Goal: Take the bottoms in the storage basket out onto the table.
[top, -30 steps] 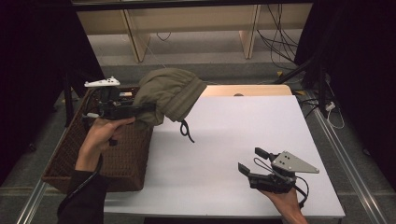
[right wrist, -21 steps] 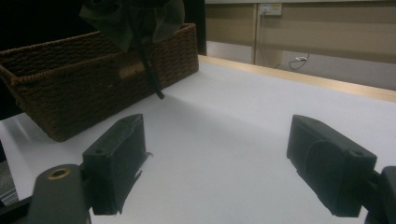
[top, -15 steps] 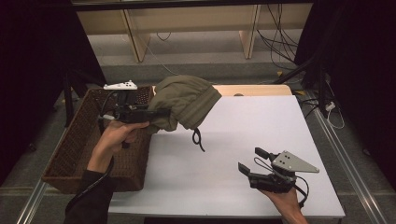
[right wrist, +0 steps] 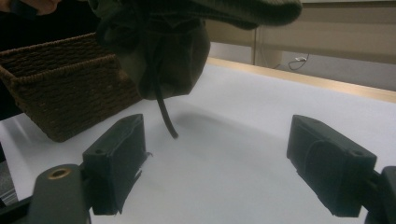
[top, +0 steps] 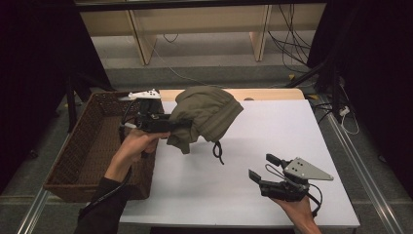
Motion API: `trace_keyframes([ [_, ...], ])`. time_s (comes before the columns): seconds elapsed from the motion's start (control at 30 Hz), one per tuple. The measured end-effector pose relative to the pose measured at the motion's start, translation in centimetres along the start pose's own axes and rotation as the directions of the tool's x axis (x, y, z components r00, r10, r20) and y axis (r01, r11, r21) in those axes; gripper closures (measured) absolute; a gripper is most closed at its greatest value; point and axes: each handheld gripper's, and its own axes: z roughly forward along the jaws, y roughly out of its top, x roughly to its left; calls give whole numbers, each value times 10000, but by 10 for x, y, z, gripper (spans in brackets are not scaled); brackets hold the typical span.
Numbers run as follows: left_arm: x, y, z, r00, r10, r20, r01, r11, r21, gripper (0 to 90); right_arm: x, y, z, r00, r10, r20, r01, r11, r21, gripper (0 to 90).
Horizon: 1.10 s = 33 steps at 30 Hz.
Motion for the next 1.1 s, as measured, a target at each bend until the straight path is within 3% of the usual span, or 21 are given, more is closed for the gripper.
trace_keyframes([
  [0.67, -7, -14, 51, 9996, -153, 234, 138, 9979, 640, 640, 0, 0, 0, 10000, 29, 7, -29, 10000, -3, 207],
  [0.97, -11, -23, 78, 10000, -42, -73, 49, 9955, 947, 639, 0, 0, 0, 10000, 18, 5, -18, 10000, -20, 207],
  [1.1, -11, -29, 89, 9991, 53, -419, -9, 9945, 1050, 639, 0, 0, 0, 10000, -2, 5, 2, 10000, 9, 207],
])
